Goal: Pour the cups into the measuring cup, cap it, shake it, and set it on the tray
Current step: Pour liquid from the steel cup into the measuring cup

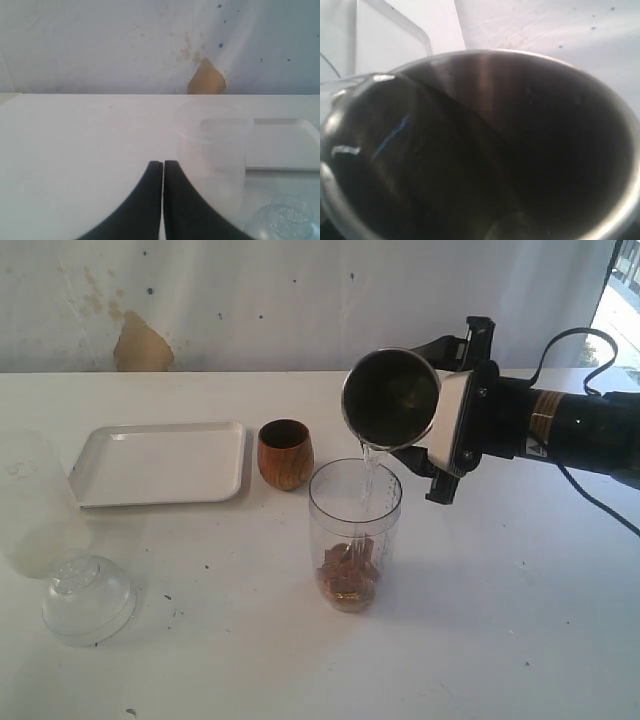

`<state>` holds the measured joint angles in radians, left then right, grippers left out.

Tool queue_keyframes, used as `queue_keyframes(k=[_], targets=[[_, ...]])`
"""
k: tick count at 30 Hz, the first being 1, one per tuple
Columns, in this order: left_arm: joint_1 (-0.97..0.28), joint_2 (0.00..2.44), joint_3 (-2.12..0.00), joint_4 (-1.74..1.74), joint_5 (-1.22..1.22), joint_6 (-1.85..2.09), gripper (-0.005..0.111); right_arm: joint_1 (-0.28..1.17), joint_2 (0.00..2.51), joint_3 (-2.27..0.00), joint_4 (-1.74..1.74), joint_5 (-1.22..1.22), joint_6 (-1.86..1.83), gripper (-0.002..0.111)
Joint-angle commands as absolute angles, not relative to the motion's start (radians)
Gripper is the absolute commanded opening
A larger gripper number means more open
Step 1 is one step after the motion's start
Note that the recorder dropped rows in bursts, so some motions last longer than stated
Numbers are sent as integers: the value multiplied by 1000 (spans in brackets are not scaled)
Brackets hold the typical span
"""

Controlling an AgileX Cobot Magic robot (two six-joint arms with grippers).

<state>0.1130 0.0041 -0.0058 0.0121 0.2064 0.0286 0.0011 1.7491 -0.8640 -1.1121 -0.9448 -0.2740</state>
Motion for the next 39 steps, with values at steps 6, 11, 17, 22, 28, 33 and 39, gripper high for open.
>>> queue_keyframes(k=[6, 11, 17, 22, 28, 33, 39], targets=[[110, 0, 0, 15, 194, 28, 1, -4, 1735, -876, -1092, -989, -344, 0], [110, 0, 0, 15, 194, 28, 1, -4, 1735, -876, -1092, -989, -361, 0], [110, 0, 0, 15, 194, 28, 1, -4, 1735, -876, -1092, -973, -363, 0], [110, 0, 0, 15, 194, 28, 1, -4, 1735, -876, -1092, -965, -363, 0], [110, 0, 0, 15, 194, 28, 1, -4, 1735, -876, -1092, -965, -426, 0], [110, 0, 0, 15, 194, 28, 1, -4, 1735, -876, -1092, -965, -478, 0], [110, 0, 0, 15, 194, 28, 1, -4, 1724, -876, -1090, -958, -503, 0]])
